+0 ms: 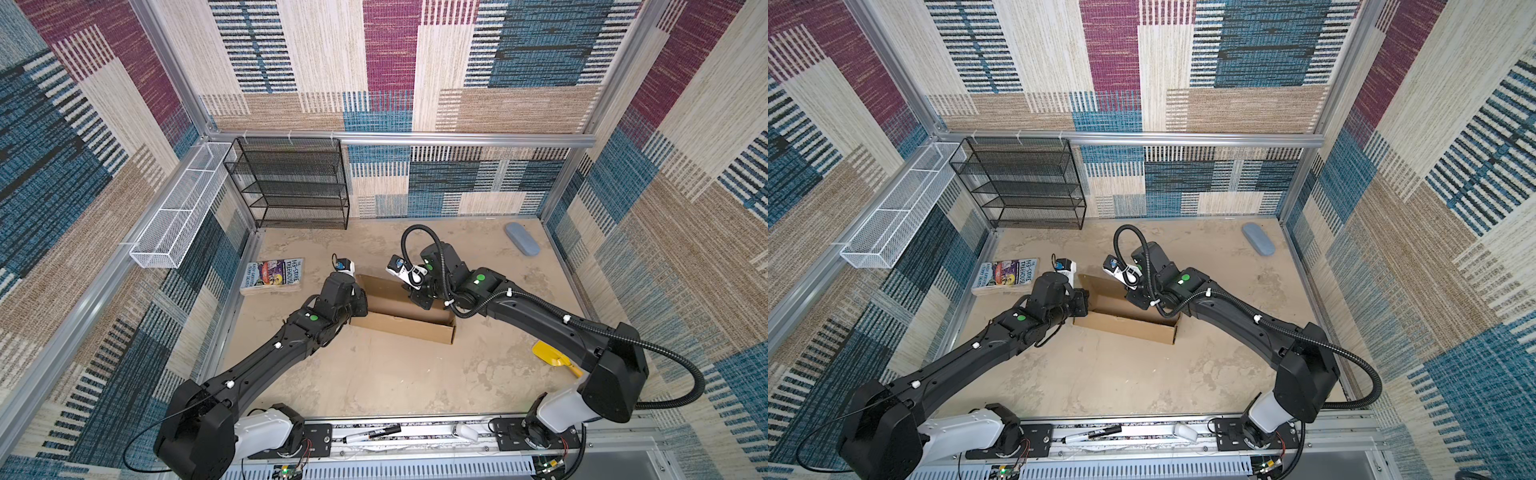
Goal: Fold the paper box
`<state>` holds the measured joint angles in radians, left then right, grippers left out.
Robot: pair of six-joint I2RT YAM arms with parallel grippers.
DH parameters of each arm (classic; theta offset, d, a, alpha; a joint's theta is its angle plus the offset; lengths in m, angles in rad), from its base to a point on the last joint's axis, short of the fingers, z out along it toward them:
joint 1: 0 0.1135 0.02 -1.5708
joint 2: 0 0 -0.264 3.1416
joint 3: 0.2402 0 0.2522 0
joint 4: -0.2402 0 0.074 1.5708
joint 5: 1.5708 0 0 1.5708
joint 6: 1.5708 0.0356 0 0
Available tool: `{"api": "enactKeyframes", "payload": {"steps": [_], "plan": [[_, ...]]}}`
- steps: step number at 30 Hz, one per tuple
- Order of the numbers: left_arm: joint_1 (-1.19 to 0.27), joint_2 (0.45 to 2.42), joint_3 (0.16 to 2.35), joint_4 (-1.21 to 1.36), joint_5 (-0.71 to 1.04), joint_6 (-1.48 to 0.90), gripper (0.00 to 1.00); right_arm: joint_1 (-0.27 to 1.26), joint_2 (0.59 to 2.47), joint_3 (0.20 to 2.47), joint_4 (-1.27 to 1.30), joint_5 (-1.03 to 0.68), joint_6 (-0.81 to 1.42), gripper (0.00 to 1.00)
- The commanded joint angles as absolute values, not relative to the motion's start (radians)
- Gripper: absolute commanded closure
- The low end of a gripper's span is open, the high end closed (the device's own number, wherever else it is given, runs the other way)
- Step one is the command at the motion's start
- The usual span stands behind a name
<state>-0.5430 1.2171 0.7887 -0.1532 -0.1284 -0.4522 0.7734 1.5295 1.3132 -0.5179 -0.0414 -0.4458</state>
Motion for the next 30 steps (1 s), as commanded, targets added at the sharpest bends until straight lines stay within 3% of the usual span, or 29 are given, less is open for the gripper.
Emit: {"api": "enactKeyframes", "payload": {"steps": [1, 30], "plan": [[-0.543, 1.212, 0.791, -0.142, -0.139, -0.460, 0.76, 0.776, 1.523, 1.309, -0.488, -0.031, -0.431, 0.84], [-0.543, 1.106, 0.741, -0.222, -0.187, -0.466, 0.64, 0.833, 1.543, 1.313, -0.490, -0.024, -0.411, 0.85]]}}
